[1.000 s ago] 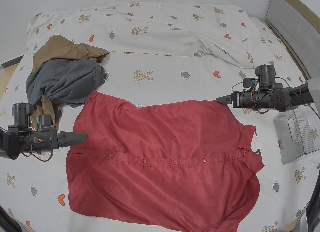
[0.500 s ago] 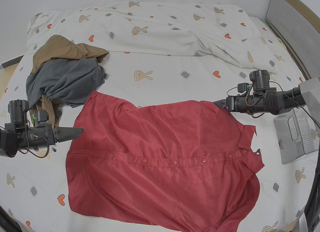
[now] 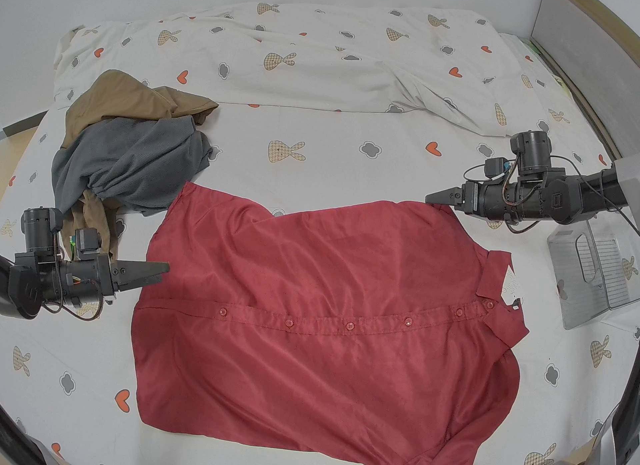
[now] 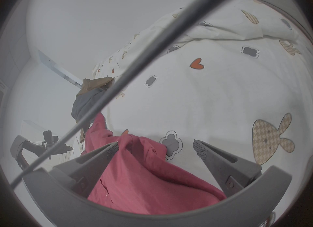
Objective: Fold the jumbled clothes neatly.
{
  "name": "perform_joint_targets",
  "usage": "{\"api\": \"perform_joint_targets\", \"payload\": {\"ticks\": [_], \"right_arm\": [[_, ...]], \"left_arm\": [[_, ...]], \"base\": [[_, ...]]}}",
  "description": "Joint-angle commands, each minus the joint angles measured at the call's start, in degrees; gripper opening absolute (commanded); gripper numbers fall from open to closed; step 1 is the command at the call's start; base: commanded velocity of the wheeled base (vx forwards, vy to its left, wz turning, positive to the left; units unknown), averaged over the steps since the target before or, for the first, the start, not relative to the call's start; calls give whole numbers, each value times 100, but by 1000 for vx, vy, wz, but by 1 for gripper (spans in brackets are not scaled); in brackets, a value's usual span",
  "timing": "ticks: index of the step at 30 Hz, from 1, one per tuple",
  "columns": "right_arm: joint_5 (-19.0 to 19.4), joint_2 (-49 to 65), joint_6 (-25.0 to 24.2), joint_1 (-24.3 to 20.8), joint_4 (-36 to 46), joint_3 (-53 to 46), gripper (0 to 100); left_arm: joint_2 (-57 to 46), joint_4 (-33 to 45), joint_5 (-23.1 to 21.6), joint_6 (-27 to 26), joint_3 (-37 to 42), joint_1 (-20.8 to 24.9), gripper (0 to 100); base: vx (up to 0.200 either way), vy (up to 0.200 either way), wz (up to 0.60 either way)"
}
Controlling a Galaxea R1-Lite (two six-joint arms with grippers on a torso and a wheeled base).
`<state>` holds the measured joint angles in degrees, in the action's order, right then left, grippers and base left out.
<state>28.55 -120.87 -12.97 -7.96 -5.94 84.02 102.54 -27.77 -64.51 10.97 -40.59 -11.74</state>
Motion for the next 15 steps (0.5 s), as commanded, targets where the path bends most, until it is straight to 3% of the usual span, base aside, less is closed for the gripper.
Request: {"api": "perform_joint_targets", "payload": {"ticks": [1,9,10,15], "right_arm": [[1,-253,-4,-127,5,106,100],[-7,-402,-4,-426,304,335,100],[-7,-402,-4,-426,304,335,0],[-7,-341,-4,-443,304,264,0]], "left_arm": [[-5,0,0,1,16,-4,100],[12,0,0,1,8,5,100],[12,0,0,1,8,5,100],[12,0,0,1,16,14,100]], "base": [[0,0,0],[0,0,0],[0,0,0],[0,0,0]]}}
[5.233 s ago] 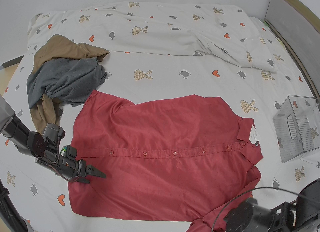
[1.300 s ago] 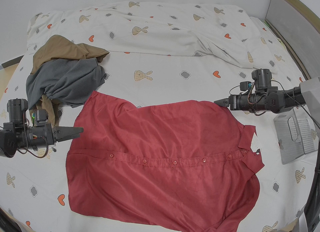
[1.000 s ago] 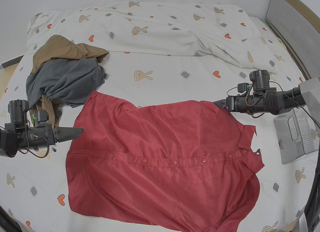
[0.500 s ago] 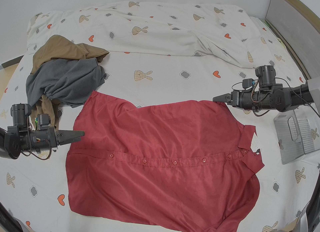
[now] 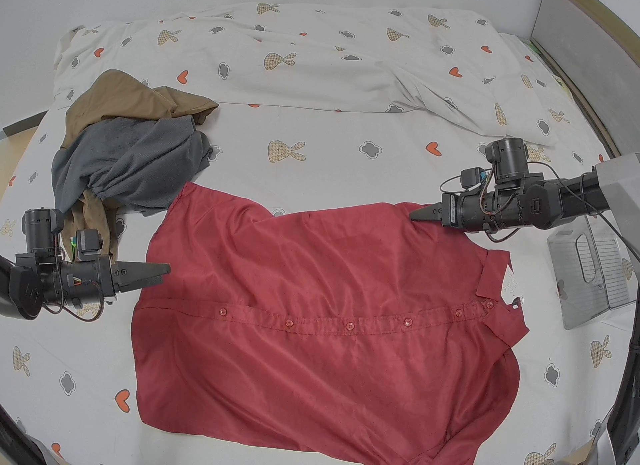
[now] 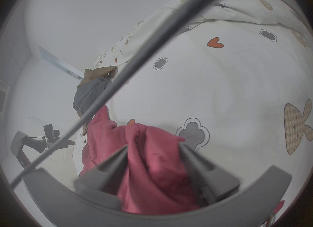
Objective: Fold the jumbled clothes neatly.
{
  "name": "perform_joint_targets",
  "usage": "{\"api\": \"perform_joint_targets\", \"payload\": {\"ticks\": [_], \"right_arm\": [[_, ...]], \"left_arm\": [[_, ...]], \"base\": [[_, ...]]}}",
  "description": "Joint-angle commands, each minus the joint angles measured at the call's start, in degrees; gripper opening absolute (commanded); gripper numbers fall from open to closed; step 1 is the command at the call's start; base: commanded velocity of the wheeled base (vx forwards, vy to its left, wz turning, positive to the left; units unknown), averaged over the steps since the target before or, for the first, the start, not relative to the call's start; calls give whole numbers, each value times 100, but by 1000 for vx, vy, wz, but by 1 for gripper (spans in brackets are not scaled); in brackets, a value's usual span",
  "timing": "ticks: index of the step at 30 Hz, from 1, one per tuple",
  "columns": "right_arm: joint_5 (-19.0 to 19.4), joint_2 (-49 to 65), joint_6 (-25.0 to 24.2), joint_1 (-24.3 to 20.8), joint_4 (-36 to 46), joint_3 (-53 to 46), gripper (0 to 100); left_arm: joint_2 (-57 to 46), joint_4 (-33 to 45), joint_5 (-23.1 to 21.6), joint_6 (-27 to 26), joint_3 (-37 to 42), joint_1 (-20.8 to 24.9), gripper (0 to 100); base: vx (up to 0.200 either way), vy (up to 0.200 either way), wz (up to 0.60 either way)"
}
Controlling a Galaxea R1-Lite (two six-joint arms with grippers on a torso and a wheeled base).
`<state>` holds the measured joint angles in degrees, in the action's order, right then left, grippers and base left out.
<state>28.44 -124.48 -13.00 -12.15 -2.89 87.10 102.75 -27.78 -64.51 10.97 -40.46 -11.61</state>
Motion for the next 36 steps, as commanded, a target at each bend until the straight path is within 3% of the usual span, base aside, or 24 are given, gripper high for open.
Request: {"api": "perform_joint_targets", "payload": {"ticks": [1,8,14,24,25,36], "right_arm": [[12,99,-1,-24,8,-194,0],[21,1215,69,-121,-71,-1415,0],[-5,2147,78,-806,-71,-2901,0],[-199,2086,122,-1184,-27,-3481,0],[-207,2077,166,-1202,-10,-3525,100],[-840,2156,183,-1597,-1,-4237,100]], "left_arm": [[-10,1,0,1,3,9,100],[-19,1,0,1,21,53,100],[-19,1,0,1,65,150,100],[-63,1,0,1,91,203,100],[-63,1,0,1,91,203,100],[-71,1,0,-34,126,238,100]], "base": [[0,0,0],[0,0,0],[0,0,0],[0,0,0],[0,0,0],[0,0,0]]}}
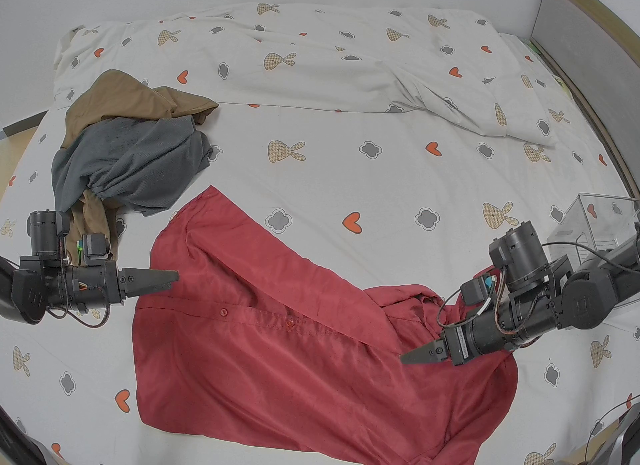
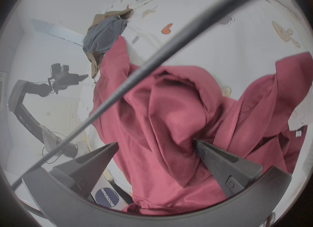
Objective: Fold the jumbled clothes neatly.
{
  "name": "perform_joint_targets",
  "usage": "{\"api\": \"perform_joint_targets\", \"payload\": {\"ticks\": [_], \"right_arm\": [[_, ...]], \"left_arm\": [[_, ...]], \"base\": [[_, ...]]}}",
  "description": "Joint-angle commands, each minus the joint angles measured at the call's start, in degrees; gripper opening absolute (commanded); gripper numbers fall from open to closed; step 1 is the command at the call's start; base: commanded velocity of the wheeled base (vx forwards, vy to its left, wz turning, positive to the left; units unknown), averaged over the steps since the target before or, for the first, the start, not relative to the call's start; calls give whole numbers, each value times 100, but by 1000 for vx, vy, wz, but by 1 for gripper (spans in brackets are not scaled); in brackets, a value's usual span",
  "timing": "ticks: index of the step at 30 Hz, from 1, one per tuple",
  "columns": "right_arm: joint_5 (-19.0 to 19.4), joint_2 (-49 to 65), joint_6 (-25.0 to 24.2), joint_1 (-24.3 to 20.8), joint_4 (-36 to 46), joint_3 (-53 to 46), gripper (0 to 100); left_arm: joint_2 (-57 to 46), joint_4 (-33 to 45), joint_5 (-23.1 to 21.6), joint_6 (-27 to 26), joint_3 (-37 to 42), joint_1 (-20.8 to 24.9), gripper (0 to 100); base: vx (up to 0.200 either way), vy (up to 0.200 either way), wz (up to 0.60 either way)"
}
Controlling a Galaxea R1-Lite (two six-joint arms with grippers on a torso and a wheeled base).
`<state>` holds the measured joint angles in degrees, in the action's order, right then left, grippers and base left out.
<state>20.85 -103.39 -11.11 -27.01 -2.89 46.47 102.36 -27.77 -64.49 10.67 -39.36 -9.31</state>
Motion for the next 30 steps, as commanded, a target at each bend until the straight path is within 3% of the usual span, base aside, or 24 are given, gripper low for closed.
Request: {"api": "perform_joint_targets", "payload": {"ticks": [1,10,16,21,30], "right_arm": [[-107,56,-6,-111,-1,-165,100],[-467,231,-32,214,-1,960,100],[-503,144,-23,469,157,1707,100],[-511,-533,-14,724,131,2182,100],[-476,-1184,-67,574,166,2736,100]], "left_arm": [[-32,0,-2,-3,16,9,100],[-85,0,-2,-3,34,26,100],[-85,0,-2,-3,34,26,100],[-76,0,-2,-3,34,26,100],[-32,0,-2,-3,25,17,100]], "base": [[0,0,0],[0,0,0],[0,0,0],[0,0,0],[0,0,0]]}}
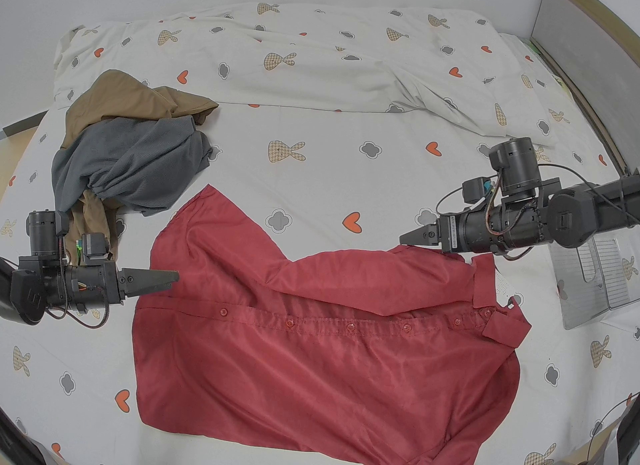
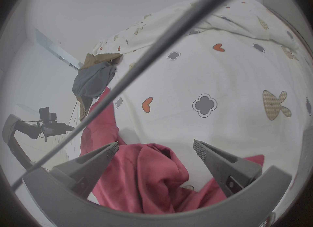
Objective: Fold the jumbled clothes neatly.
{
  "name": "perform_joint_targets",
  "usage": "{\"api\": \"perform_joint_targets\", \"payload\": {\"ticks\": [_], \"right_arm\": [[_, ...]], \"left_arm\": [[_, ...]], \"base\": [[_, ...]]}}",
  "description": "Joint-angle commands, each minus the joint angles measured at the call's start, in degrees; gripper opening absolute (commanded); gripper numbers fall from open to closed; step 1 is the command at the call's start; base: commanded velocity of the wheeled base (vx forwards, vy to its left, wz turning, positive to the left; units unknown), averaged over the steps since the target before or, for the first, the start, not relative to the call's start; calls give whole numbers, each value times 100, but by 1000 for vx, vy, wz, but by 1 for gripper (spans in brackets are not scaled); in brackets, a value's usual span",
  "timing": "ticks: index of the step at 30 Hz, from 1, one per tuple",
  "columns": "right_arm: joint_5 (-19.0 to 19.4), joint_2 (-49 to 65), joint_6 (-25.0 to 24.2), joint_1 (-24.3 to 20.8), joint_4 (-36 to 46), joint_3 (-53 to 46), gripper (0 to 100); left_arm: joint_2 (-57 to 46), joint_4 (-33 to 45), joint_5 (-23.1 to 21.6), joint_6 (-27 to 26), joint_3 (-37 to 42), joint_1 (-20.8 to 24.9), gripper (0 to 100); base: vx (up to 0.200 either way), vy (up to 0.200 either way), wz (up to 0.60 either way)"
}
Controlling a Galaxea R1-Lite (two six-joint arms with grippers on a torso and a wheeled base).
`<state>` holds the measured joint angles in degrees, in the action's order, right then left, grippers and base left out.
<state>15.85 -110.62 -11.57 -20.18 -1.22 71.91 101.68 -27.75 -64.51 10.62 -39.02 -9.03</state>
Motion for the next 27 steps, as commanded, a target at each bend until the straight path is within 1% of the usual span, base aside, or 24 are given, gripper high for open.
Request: {"api": "perform_joint_targets", "payload": {"ticks": [1,2,4,5,6,7,9,10,12,13,14,15,16,17,18,19,20,23,25,27], "right_arm": [[24,-443,-30,-171,-1,174,100],[24,-443,-30,-189,-1,174,100],[24,-215,-161,-435,-10,42,100],[24,-215,-161,-435,-10,42,100],[68,155,-399,-637,-19,-90,100],[85,234,-460,-689,-10,-125,100],[155,708,-803,-1111,-36,-547,100],[164,735,-812,-1138,-36,-573,100],[173,1174,-900,-1665,-1,-1215,100],[173,1183,-909,-1700,-1,-1250,100],[155,1306,-909,-2061,-10,-1698,100],[155,1332,-909,-2201,-19,-1874,100],[155,1332,-909,-2201,-19,-1874,100],[147,1341,-909,-2403,-19,-2146,100],[147,1341,-909,-2403,-19,-2146,100],[138,1323,-926,-2834,-28,-2700,100],[138,1315,-935,-2948,-36,-2858,100],[129,1306,-996,-3133,-45,-3096,100],[129,1306,-996,-3133,-45,-3096,100],[120,1359,-1032,-3001,-63,-3016,100]], "left_arm": [[36,-3,0,2,-9,-2,100],[45,-3,0,2,-9,-11,100],[54,-3,0,2,-9,-2,100],[54,-3,0,2,-9,-2,100],[62,-3,0,2,-18,-2,100],[54,-3,0,2,-18,-2,100],[54,-3,0,2,-9,-2,100],[54,-3,0,2,-9,-2,100],[54,-3,0,2,-9,-2,100],[54,-3,0,2,-9,-2,100],[54,-3,0,2,-9,-2,100],[54,-3,0,2,-9,-2,100],[54,-3,0,2,-9,-2,100],[54,-3,0,2,-9,-2,100],[54,-3,0,2,-9,-2,100],[36,-3,0,2,0,-2,100],[36,-3,0,2,0,-2,100],[36,-3,0,2,9,-2,100],[36,-3,0,2,9,-2,100],[36,-3,0,2,0,-2,100]], "base": [[0,0,0],[0,0,0],[0,0,0],[0,0,0],[0,0,0],[0,0,0],[0,0,0],[0,0,0],[0,0,0],[0,0,0],[0,0,0],[0,0,0],[0,0,0],[0,0,0],[0,0,0],[0,0,0],[0,0,0],[0,0,0],[0,0,0],[0,0,0]]}}
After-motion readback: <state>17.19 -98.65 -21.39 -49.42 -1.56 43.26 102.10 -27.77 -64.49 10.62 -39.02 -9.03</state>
